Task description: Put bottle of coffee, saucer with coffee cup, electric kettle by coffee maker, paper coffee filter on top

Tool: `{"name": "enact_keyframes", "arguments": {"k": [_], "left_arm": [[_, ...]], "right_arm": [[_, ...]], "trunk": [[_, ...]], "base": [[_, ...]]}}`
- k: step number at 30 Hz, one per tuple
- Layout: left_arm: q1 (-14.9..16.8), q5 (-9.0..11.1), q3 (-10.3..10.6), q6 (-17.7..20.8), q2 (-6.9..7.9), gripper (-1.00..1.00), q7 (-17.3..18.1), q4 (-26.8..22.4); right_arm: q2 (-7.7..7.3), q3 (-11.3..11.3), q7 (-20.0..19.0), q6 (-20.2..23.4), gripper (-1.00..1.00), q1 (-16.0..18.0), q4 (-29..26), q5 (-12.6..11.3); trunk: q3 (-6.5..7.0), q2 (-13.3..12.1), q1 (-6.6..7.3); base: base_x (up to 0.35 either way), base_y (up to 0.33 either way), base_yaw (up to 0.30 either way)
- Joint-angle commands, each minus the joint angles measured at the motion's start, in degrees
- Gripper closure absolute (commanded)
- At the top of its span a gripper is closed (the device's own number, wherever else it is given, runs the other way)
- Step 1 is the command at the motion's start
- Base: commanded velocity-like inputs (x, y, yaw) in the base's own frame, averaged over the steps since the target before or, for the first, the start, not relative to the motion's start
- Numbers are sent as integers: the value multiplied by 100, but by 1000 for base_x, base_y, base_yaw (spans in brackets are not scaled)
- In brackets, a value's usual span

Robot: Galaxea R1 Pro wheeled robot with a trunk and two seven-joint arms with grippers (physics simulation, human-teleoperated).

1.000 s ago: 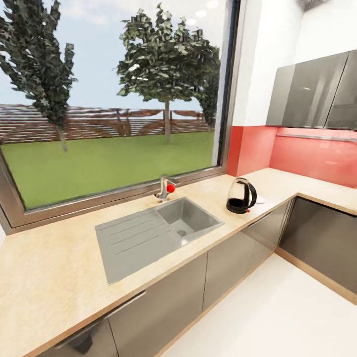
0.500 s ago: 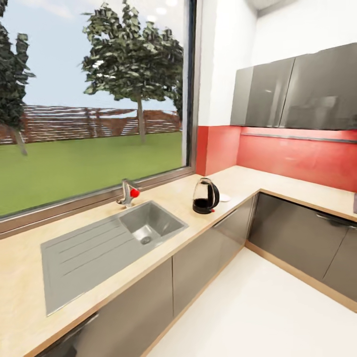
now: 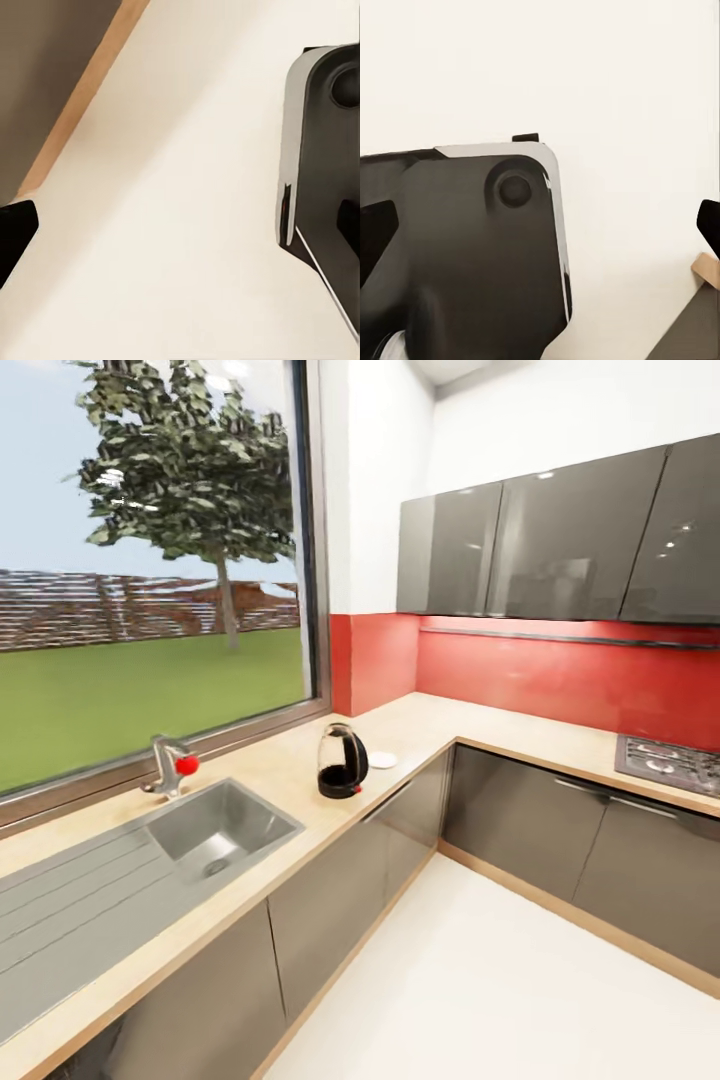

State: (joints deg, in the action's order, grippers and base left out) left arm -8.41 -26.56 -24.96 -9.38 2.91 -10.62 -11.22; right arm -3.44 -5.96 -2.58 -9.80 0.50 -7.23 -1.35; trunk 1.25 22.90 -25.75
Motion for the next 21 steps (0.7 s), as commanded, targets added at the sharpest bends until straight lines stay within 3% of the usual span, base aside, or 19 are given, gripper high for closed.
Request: {"name": "enact_keyframes", "arguments": {"k": [1,16,21], "left_arm": [[-2,-60,-42,-20,-4,-100,-9,-3],[-2,-44,-43,-28,-58,-100,-18,-13],[-2,-43,-44,-27,-69,-100,-19,-22]], "right_arm": [[1,-37,-26,-22,-100,3,9,-14],[7,-37,-18,-22,-100,3,11,-6],[35,-30,-11,-22,-100,3,11,-6]], "trunk": [[-1,2,-4],[-1,2,-4],[-1,2,-4]], "base": [[263,-188,-300],[273,-204,-299],[274,-210,-98]]}}
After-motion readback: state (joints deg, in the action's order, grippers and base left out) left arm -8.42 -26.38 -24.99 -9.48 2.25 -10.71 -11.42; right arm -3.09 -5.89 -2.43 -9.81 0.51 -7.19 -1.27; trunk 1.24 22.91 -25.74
